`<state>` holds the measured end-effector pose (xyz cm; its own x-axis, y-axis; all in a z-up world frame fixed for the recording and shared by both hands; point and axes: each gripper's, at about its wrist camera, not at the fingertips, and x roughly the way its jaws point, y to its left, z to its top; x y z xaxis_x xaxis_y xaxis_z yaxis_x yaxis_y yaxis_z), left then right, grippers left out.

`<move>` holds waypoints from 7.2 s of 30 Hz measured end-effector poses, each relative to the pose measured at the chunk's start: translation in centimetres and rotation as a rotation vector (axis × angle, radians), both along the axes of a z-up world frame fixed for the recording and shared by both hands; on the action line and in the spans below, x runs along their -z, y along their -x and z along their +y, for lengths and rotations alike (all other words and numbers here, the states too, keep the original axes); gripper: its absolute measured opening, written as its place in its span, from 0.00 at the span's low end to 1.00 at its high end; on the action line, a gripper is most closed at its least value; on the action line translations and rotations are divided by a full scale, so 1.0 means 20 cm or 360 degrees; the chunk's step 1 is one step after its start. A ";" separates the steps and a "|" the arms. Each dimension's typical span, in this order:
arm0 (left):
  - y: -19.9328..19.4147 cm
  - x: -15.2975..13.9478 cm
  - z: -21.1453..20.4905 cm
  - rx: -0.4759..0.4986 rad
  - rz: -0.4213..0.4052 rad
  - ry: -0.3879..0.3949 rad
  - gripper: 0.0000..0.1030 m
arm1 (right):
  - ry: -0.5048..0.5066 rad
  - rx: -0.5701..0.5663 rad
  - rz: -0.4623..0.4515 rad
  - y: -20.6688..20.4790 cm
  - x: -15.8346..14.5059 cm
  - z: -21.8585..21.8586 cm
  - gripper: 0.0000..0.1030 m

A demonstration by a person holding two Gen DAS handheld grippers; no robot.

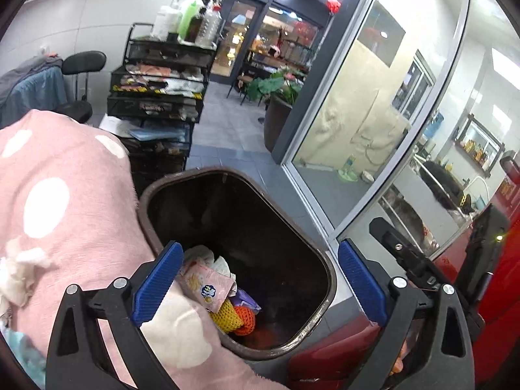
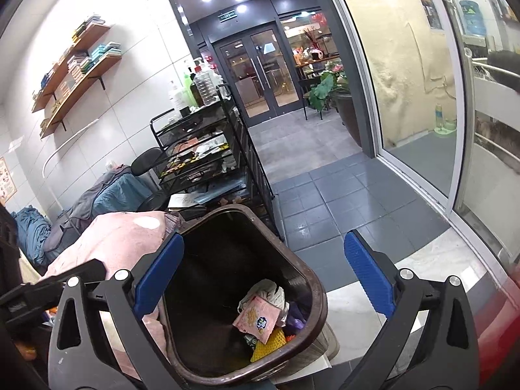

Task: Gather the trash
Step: 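Grasp the purple yogurt cup with the left tool while the right tool reaches the teal cloth, then grasp the teal cloth with the right tool and drop it into the bin, then carry the yogurt cup over the bin and open the left tool, then grasp the white wipe with the left tool while the right tool grasps the white tissue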

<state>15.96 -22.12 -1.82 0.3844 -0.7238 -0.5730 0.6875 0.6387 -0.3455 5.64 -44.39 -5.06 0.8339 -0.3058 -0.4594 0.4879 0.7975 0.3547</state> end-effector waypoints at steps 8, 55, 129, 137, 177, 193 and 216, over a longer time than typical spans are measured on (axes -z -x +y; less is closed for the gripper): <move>0.11 -0.13 0.26 -0.0106 -0.0134 0.0064 0.95 | 0.0037 -0.0150 -0.0032 -0.06 -0.07 0.12 0.95; -0.34 0.31 2.87 -0.1951 0.0730 -0.0205 0.69 | 0.0177 -0.1465 0.0266 -0.63 -0.11 1.47 0.95; 0.09 -0.11 0.56 -0.0320 -0.0101 0.0042 0.67 | 0.0046 -0.0712 0.0206 -0.49 0.03 0.40 0.11; 0.08 -0.09 0.48 -0.0261 -0.0077 0.0027 0.67 | 0.0027 -0.0616 0.0306 -0.55 0.15 0.32 0.43; -0.15 0.17 -0.14 0.0057 0.0121 -0.0317 0.73 | 0.0065 -0.0044 0.0076 -0.07 -0.02 0.07 0.91; -0.04 0.05 -0.01 -0.0034 -0.0093 -0.0282 0.95 | 0.0039 -0.0006 0.0036 -0.05 -0.04 0.06 0.95; 0.09 -0.09 0.64 -0.0544 -0.0275 -0.0215 0.95 | 0.0114 -0.0484 -0.0010 -0.24 -0.10 0.42 0.95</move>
